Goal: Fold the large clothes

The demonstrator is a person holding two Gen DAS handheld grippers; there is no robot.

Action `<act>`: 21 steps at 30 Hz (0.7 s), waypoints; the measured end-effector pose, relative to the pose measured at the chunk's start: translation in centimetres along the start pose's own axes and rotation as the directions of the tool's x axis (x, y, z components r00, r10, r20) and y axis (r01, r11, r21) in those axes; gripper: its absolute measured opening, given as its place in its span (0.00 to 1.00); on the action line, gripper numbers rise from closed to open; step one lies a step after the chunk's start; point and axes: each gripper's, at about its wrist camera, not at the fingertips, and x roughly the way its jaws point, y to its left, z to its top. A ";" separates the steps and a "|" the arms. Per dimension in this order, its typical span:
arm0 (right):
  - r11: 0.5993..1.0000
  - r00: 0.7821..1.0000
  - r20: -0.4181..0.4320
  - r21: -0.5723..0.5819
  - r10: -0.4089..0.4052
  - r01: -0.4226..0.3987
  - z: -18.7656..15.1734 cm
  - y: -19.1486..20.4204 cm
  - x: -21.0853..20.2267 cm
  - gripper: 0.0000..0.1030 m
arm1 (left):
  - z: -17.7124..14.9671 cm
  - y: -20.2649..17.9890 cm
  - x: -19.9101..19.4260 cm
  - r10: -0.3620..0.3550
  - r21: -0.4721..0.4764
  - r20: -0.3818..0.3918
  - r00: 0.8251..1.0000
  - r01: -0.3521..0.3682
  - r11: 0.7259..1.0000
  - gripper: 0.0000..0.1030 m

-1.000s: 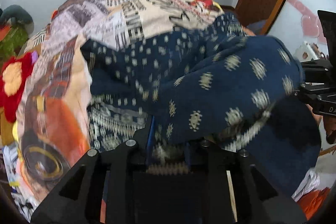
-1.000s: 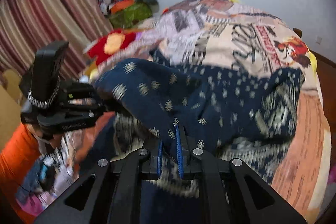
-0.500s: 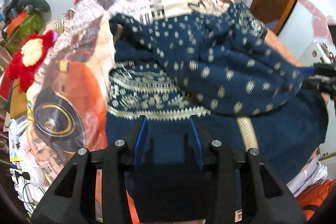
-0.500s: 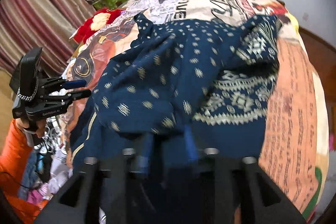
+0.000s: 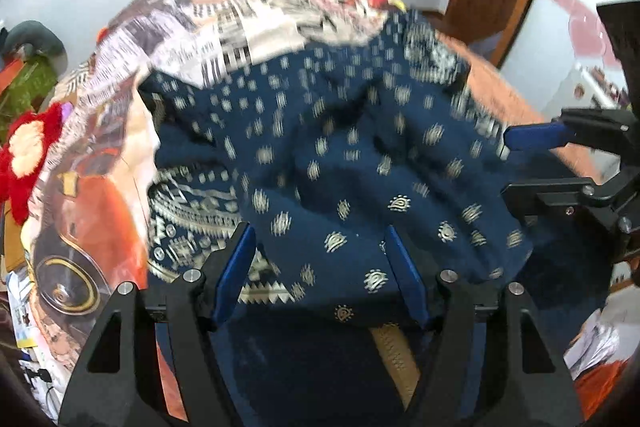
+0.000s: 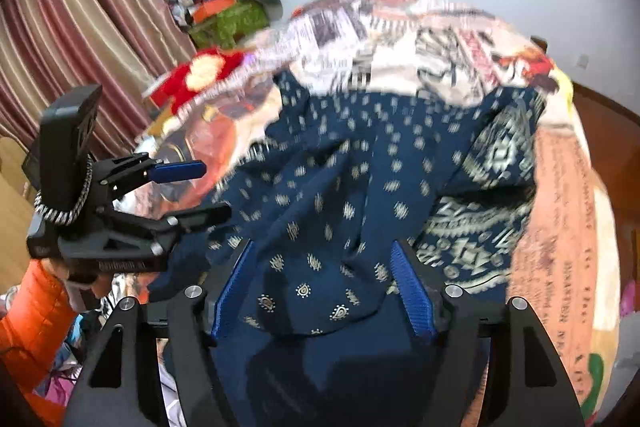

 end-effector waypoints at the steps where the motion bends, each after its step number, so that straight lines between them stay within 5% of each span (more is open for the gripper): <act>1: 1.000 1.000 -0.027 -0.006 -0.010 0.009 -0.4 0.1 0.8 0.65 | -0.4 0.1 0.5 0.005 0.002 -0.015 1.000 -0.005 1.000 0.65; 8: 0.999 0.997 -0.055 -0.017 -0.050 0.049 -2.9 -0.8 1.0 0.66 | -2.8 2.7 -1.2 -0.019 -0.097 0.005 1.000 0.020 0.995 0.71; 13: 0.994 0.994 -0.006 0.016 -0.106 0.107 -3.7 -1.8 -2.4 0.66 | -4.4 6.0 -4.1 0.052 -0.177 0.053 0.997 -0.042 0.983 0.71; 21: 0.977 0.985 0.013 0.125 -0.173 0.170 -7.2 -4.1 -6.3 0.67 | -10.6 12.9 -3.6 0.105 -0.378 -0.069 0.992 -0.124 0.917 0.71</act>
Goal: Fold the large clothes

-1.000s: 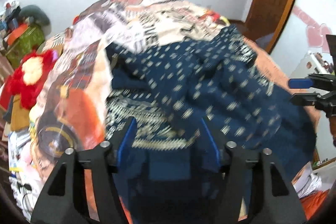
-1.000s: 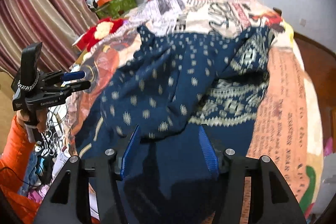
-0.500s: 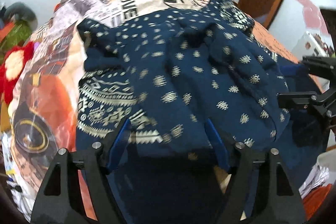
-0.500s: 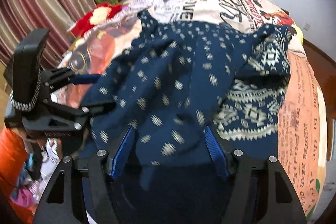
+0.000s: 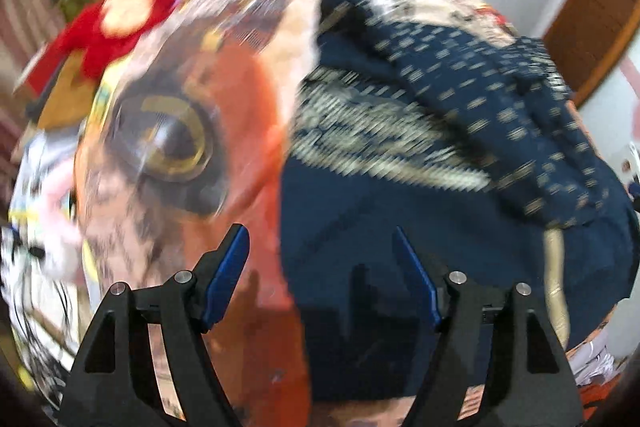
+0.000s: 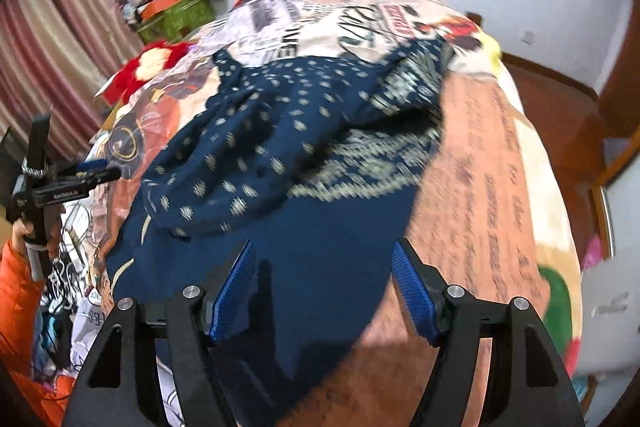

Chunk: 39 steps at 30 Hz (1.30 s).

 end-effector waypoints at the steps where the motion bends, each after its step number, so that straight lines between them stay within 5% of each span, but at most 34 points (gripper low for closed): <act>1: 1.000 1.000 -0.002 0.016 0.002 -0.002 -0.5 -0.2 -0.2 0.67 | -0.7 0.9 0.5 -0.008 -0.032 -0.022 1.000 0.007 0.999 0.71; 6: 0.997 0.999 0.002 0.071 0.042 -0.042 -2.6 -0.3 -0.4 0.67 | -3.7 3.0 3.0 -0.129 -0.169 -0.114 0.985 0.109 0.980 0.71; 14: 0.993 0.995 0.034 0.077 0.091 -0.093 -3.5 0.9 -0.1 0.67 | -6.3 2.4 6.0 -0.334 -0.322 -0.158 0.929 0.271 0.907 0.71; 17: 0.991 0.994 0.046 0.089 0.100 -0.104 -3.6 1.0 0.1 0.61 | -6.0 1.9 5.7 -0.378 -0.331 -0.149 0.914 0.314 0.890 0.54; 20: 0.991 0.994 0.047 0.085 0.099 -0.102 -3.7 1.2 0.2 0.42 | -5.2 0.7 4.9 -0.383 -0.293 -0.151 0.911 0.329 0.898 0.36; 24: 0.990 0.992 0.058 0.087 0.108 -0.113 -3.6 1.1 0.4 0.16 | -3.9 -0.9 2.6 -0.344 -0.192 -0.107 0.933 0.320 0.928 0.13; 26: 0.989 0.991 0.075 0.086 0.115 -0.121 -3.3 1.2 0.4 0.11 | -2.8 -1.6 1.1 -0.358 -0.161 -0.063 0.932 0.345 0.925 0.13; 32: 0.985 0.977 0.149 0.051 0.153 -0.162 -0.6 1.3 -0.7 0.08 | 1.8 -4.3 -4.0 -0.356 -0.025 0.090 0.930 0.359 0.933 0.11; 39: 0.985 0.957 0.235 0.007 0.168 -0.175 5.3 1.0 -1.1 0.07 | 9.7 -6.5 -8.1 -0.392 0.067 0.264 0.881 0.389 0.919 0.11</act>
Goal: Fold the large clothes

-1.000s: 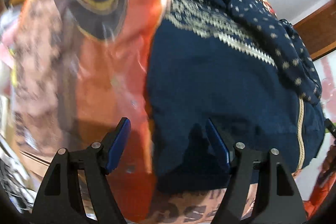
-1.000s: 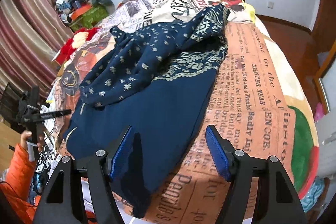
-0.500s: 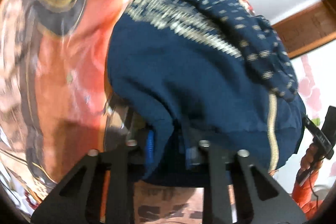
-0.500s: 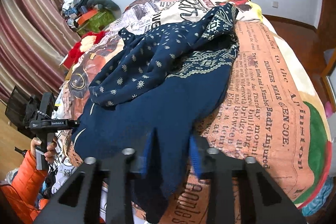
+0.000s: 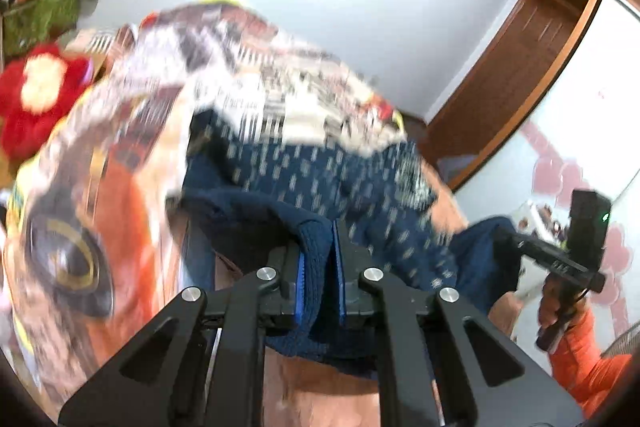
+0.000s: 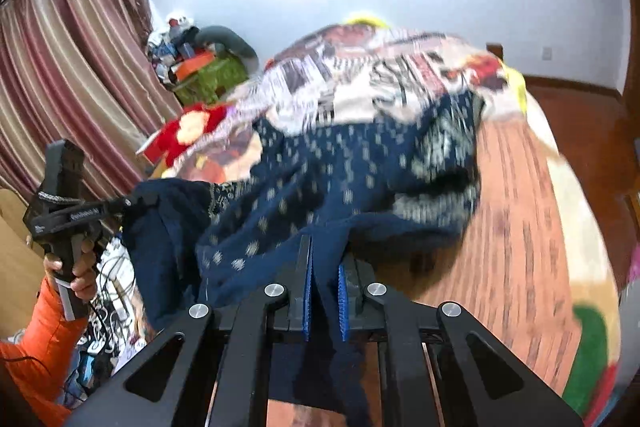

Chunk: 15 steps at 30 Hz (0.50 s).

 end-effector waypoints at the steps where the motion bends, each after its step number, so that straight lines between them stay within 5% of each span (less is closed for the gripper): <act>1: 1.000 1.000 0.013 0.003 -0.004 0.004 1.0 -0.4 0.3 0.07 | 1.5 0.0 0.5 0.019 0.006 0.024 1.000 -0.019 1.000 0.11; 7: 0.998 0.997 0.051 0.043 -0.055 0.052 7.0 -4.0 4.3 0.07 | 6.9 3.9 5.6 0.154 -0.085 0.050 0.987 -0.150 0.985 0.10; 10: 0.994 0.996 0.021 0.067 -0.087 0.086 9.4 -6.3 7.9 0.07 | 8.2 7.1 9.3 0.283 -0.112 0.019 0.959 -0.279 0.954 0.10; 15: 0.978 0.991 -0.080 0.172 -0.109 0.122 11.6 -11.5 14.9 0.07 | 7.4 12.6 15.6 0.378 -0.153 -0.110 0.919 -0.392 0.907 0.10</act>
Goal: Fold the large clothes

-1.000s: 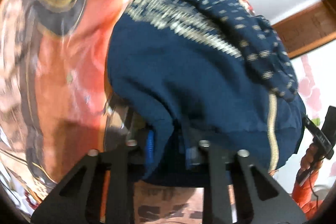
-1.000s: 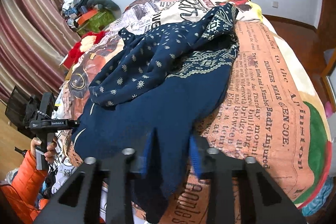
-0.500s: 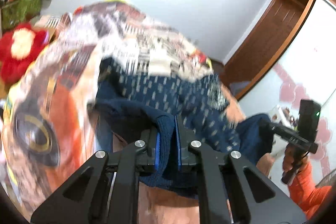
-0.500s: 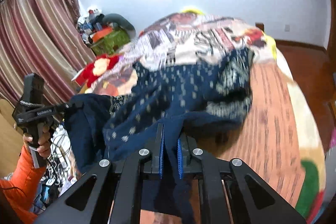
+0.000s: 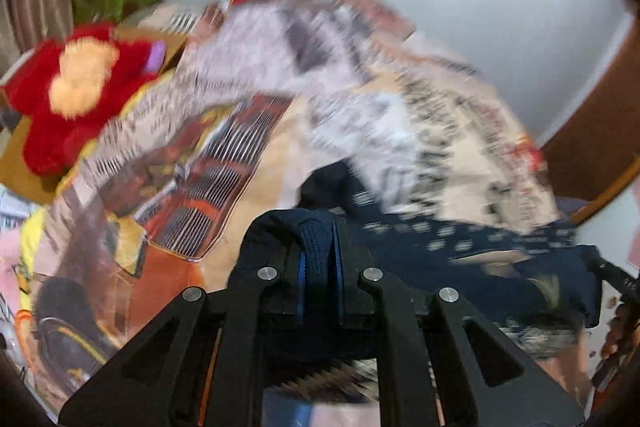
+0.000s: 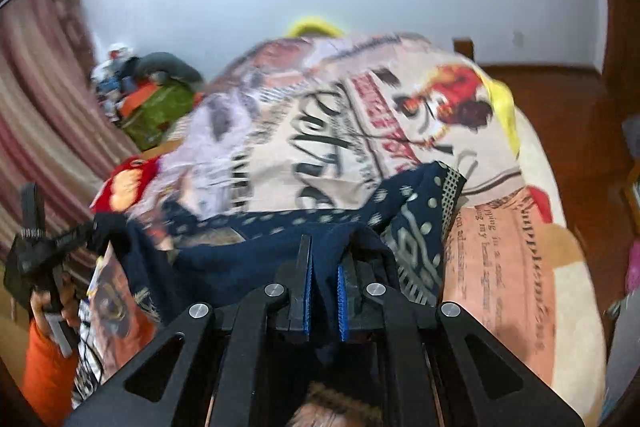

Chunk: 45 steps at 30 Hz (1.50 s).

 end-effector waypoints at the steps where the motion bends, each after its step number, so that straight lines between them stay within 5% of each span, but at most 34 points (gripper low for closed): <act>1: 1.000 1.000 -0.028 0.024 0.010 -0.010 0.5 -1.0 1.5 0.07 | -0.2 0.5 1.3 0.010 -0.003 -0.022 1.000 -0.010 1.000 0.10; 7: 0.998 0.995 -0.085 0.036 0.053 -0.051 0.7 -3.0 4.4 0.07 | -1.0 0.0 5.5 0.046 0.090 -0.095 0.994 -0.037 0.995 0.12; 17: 0.996 0.983 -0.174 -0.059 0.063 -0.074 1.6 -2.4 -0.2 0.10 | -1.0 -1.7 0.6 0.110 0.271 -0.068 0.992 -0.088 0.959 0.28; 20: 0.994 0.993 -0.101 -0.098 -0.067 0.057 1.5 -2.5 -2.9 0.29 | -1.1 -2.2 -0.8 0.122 0.293 -0.075 0.990 -0.095 0.951 0.32; 21: 0.993 0.994 -0.075 -0.090 -0.082 0.075 1.4 -2.8 -3.9 0.46 | -1.4 -2.5 -1.4 0.130 0.304 -0.068 0.989 -0.104 0.947 0.40; 23: 0.994 0.996 -0.029 -0.079 -0.083 0.081 0.9 -2.9 -5.7 0.61 | -1.9 -3.0 -2.8 0.150 0.326 -0.021 0.989 -0.135 0.936 0.60; 26: 0.989 0.997 -0.011 -0.132 -0.075 0.073 -0.2 -1.9 -7.6 0.62 | -3.2 -4.5 -5.3 0.128 0.372 0.060 0.990 -0.142 0.917 0.73; 34: 0.970 0.996 -0.044 -0.234 -0.084 0.071 -4.7 1.5 -6.4 0.79 | -7.5 -7.9 -4.6 0.036 0.435 -0.057 0.998 -0.008 0.901 0.75; 39: 0.944 0.982 -0.123 -0.315 -0.141 0.096 -7.0 3.1 -2.1 0.79 | -9.0 -10.0 -1.2 0.067 0.458 -0.128 0.990 -0.001 0.889 0.75; 45: 0.921 0.969 -0.125 -0.356 -0.212 0.155 -6.3 3.4 1.2 0.79 | -6.9 -11.8 1.0 0.071 0.463 -0.084 0.994 -0.024 0.886 0.78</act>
